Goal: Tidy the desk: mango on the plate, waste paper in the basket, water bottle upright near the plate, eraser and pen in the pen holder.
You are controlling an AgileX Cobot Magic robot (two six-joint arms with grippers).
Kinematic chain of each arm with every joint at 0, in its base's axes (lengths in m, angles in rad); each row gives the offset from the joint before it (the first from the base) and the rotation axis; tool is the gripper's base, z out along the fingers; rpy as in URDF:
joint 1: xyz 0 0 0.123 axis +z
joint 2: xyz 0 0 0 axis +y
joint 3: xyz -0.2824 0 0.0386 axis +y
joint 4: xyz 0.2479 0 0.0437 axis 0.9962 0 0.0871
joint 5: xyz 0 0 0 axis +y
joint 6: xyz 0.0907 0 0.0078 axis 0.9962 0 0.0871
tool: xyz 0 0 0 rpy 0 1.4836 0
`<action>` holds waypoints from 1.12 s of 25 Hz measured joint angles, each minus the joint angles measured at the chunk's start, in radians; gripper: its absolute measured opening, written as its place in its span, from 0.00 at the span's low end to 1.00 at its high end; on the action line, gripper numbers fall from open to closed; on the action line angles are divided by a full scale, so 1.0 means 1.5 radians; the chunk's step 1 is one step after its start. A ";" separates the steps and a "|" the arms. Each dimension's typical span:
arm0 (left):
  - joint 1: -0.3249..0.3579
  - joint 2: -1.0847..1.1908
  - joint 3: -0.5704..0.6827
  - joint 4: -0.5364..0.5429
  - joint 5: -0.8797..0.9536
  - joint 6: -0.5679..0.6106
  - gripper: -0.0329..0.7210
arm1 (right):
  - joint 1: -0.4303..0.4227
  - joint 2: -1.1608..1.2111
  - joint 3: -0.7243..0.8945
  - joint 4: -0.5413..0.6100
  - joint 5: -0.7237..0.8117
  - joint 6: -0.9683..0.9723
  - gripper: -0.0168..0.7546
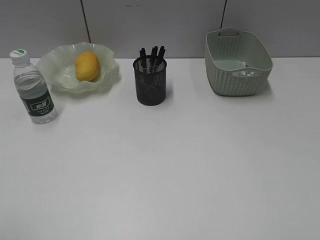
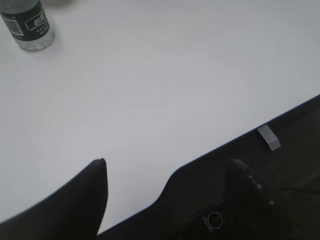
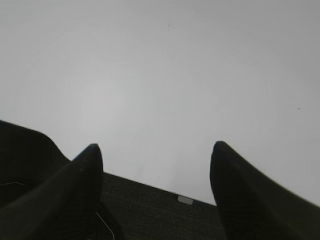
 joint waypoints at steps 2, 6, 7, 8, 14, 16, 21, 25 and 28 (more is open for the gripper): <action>0.020 0.000 0.000 -0.001 0.000 0.000 0.76 | -0.001 0.000 0.000 0.000 0.000 0.000 0.71; 0.101 0.000 0.000 -0.001 0.000 0.000 0.72 | -0.030 -0.001 0.000 0.000 0.000 0.000 0.71; 0.123 0.000 0.000 -0.001 0.000 0.000 0.71 | -0.044 -0.003 0.000 0.000 0.000 0.000 0.71; 0.150 -0.001 0.000 -0.001 0.000 0.000 0.71 | -0.057 -0.010 0.000 0.000 0.000 0.000 0.71; 0.264 -0.049 0.000 -0.001 0.000 0.000 0.71 | -0.145 -0.115 0.000 0.000 0.000 0.000 0.71; 0.287 -0.071 0.000 -0.001 0.000 0.000 0.70 | -0.153 -0.154 0.000 0.000 0.001 0.000 0.71; 0.313 -0.122 0.000 -0.001 0.000 0.000 0.66 | -0.155 -0.213 0.000 0.001 0.001 -0.001 0.71; 0.326 -0.152 0.000 -0.002 0.000 0.000 0.65 | -0.155 -0.218 0.001 0.001 0.002 -0.001 0.71; 0.333 -0.155 0.000 -0.003 0.000 0.000 0.65 | -0.155 -0.219 0.001 0.003 0.002 -0.001 0.71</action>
